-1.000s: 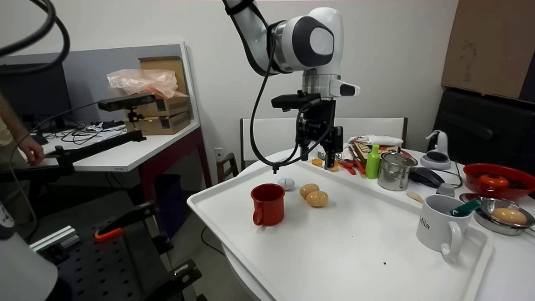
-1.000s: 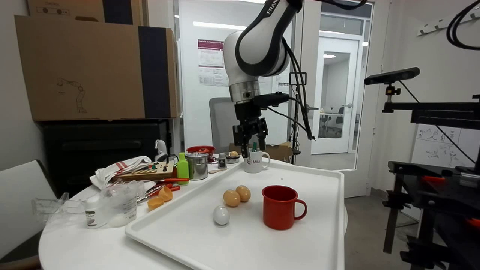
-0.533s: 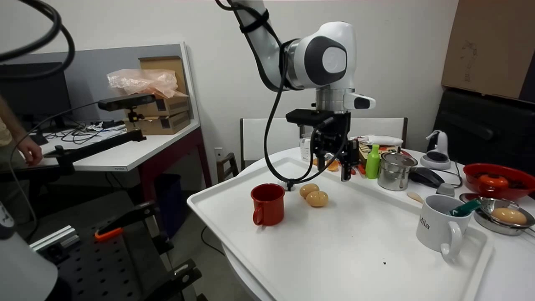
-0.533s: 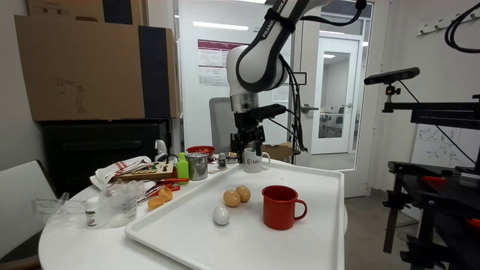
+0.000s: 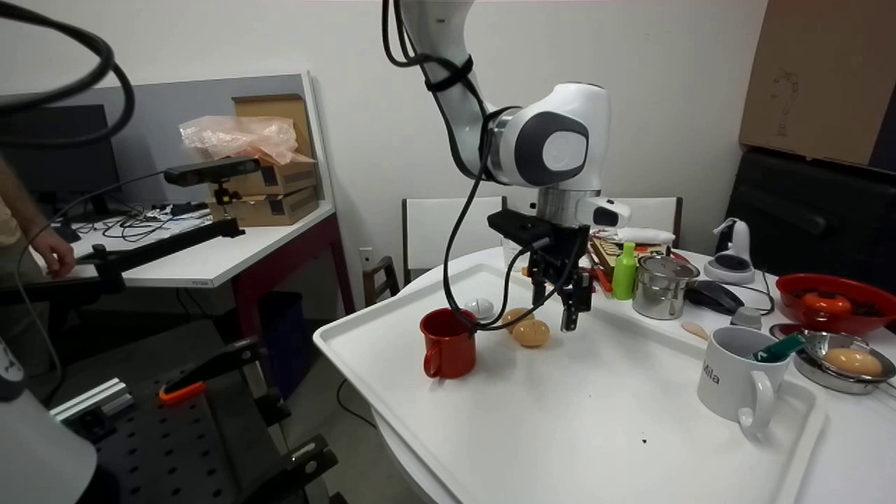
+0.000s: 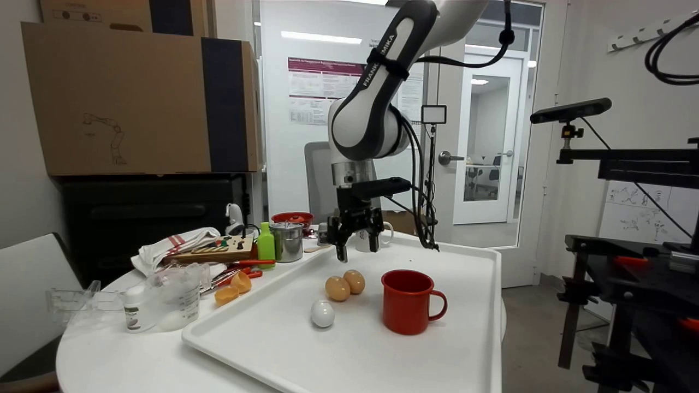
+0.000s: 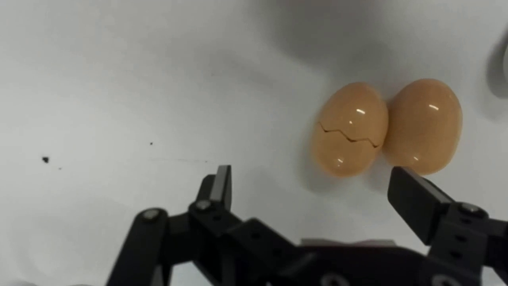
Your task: Put the right brown egg in the red cup
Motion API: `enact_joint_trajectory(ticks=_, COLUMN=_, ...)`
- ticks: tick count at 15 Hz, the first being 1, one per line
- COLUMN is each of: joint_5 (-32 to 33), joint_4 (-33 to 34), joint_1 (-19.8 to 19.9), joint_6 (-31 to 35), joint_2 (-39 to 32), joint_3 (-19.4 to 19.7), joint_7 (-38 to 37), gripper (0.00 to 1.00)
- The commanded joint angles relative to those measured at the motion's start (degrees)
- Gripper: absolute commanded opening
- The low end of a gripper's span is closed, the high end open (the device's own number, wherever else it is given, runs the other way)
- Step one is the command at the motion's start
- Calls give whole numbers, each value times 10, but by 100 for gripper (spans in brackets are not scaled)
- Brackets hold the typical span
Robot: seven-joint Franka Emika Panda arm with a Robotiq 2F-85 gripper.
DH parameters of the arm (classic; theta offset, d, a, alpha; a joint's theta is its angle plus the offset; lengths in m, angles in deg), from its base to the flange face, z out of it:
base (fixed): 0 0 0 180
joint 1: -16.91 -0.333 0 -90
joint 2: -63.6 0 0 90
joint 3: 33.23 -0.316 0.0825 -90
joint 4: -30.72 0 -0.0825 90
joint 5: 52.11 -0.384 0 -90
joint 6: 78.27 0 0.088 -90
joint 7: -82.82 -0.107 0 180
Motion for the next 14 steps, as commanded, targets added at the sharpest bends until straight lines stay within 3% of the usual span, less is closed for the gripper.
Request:
enact_joint_trajectory(ticks=1, joint_5=-36, joint_4=47, joint_1=5, joint_6=-10, joint_2=-42, joint_3=-7, joint_7=-20, gripper=100)
enact_joint_trajectory(ticks=7, joint_5=-75, joint_4=71, joint_1=7, joint_6=-13, joint_2=-70, joint_3=-9, joint_7=-52, gripper=100)
enact_joint_trajectory(ticks=14, joint_5=-114, joint_4=72, joint_1=27, joint_6=-46, joint_2=-65, joint_3=-38, joint_7=-40, gripper=100)
